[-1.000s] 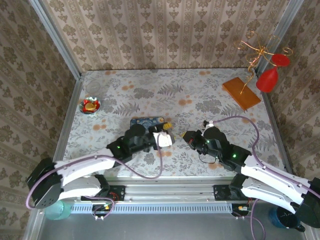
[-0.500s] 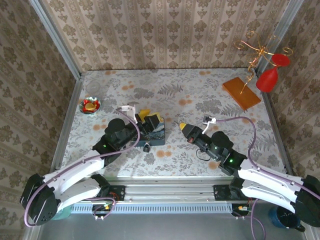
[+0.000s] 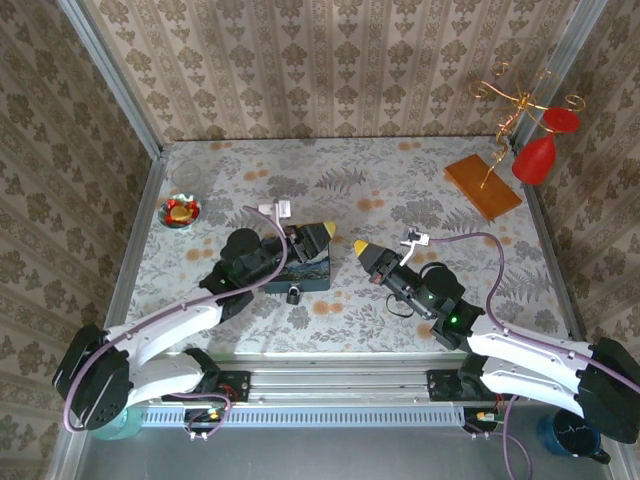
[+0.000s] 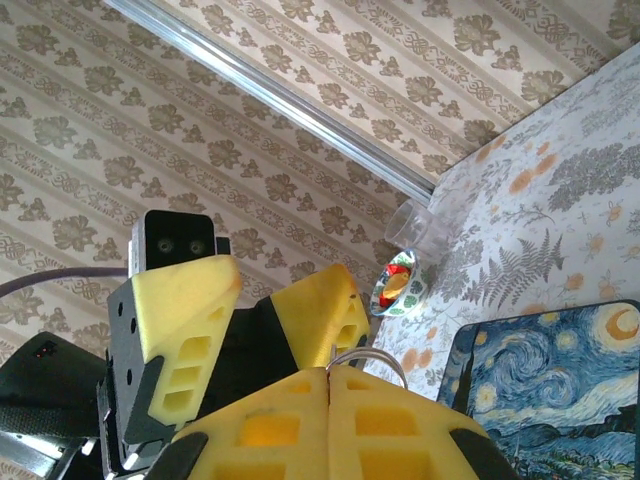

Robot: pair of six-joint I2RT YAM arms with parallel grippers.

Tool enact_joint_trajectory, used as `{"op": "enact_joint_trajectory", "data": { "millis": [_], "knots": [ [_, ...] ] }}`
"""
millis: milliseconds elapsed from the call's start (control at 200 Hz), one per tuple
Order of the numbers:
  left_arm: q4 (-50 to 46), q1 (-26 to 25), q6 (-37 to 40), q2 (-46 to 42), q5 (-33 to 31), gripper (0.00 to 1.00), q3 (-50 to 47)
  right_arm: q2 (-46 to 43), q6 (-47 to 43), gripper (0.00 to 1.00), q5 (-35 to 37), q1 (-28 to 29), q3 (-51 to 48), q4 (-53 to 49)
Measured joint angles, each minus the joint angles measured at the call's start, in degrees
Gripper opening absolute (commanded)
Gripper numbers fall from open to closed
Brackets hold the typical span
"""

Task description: Unlock a padlock with a key

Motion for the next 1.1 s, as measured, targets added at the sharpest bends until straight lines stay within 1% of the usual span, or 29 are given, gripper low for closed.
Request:
{"op": "enact_joint_trajectory", "data": {
  "millis": [160, 300, 385, 525, 635, 800, 1100],
  "knots": [
    [6.1, 0.0, -3.1, 4.0, 1.6, 0.52, 0.0, 0.2, 0.0, 0.0, 0.0, 0.1, -0.1, 1.5],
    [9.5, -0.1, -5.6, 7.6, 3.1, 0.5, 0.0, 0.4, 0.4, 0.0, 0.1, 0.1, -1.2, 3.6],
    [10.1, -0.7, -6.4, 8.8, 3.8, 0.5, 0.0, 0.7, 0.6, 0.0, 0.9, 0.1, -1.9, 3.8],
    [11.1, -2.0, -7.4, 9.7, 4.4, 0.45, 0.3, 0.7, 0.7, 0.0, 2.4, 0.1, -3.0, 4.7],
    [11.4, -2.7, -7.6, 9.9, 4.9, 0.44, 1.0, 0.7, 0.7, 0.0, 3.1, 0.2, -3.0, 5.5],
    [11.2, -3.1, -7.7, 10.1, 5.3, 0.4, 1.7, 0.7, 0.9, 0.0, 4.4, 0.2, -3.0, 5.7],
    [10.2, -3.4, -8.1, 10.4, 6.2, 0.27, 2.3, 0.7, 0.9, 0.0, 5.6, 0.2, -3.0, 6.2]
  ]
}}
